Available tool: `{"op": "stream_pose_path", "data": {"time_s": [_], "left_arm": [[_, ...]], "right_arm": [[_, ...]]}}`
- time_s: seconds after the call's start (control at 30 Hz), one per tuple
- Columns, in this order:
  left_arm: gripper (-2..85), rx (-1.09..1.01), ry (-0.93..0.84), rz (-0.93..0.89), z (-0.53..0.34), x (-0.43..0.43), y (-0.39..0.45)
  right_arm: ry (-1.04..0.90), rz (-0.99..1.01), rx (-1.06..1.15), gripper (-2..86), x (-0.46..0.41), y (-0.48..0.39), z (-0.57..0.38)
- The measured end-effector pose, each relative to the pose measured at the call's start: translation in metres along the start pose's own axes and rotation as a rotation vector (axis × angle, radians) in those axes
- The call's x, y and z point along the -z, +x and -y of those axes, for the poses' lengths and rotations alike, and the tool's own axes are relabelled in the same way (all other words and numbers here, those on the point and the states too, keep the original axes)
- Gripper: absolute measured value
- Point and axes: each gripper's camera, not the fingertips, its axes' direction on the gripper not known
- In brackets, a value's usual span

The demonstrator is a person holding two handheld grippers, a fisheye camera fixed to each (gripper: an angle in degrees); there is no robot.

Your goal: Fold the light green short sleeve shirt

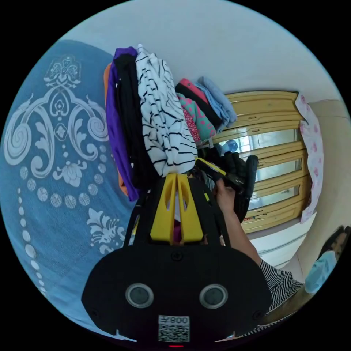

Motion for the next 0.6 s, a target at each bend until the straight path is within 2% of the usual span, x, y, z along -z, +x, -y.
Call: {"op": "stream_pose_path", "data": {"time_s": [0.1,0.17,0.33,0.43,0.6], "left_arm": [[0.1,-0.087,0.005,-0.020,-0.029,0.008,0.007],[0.1,-0.159,-0.016,-0.028,-0.056,0.018,0.012],[0.2,-0.244,-0.083,0.031,-0.166,0.054,0.004],[0.2,-0.231,-0.139,0.200,-0.249,0.074,0.004],[0.1,-0.239,-0.292,0.609,-0.367,0.074,0.025]], "right_arm": [[0.056,0.021,-0.018,0.1,0.025,0.004,-0.010],[0.111,-0.031,-0.003,0.1,0.049,0.002,-0.026],[0.289,-0.026,0.040,0.1,0.119,-0.006,-0.123],[0.311,0.034,0.076,0.1,0.148,-0.019,-0.203],[0.259,-0.001,0.078,0.0,0.177,-0.057,-0.318]]}}
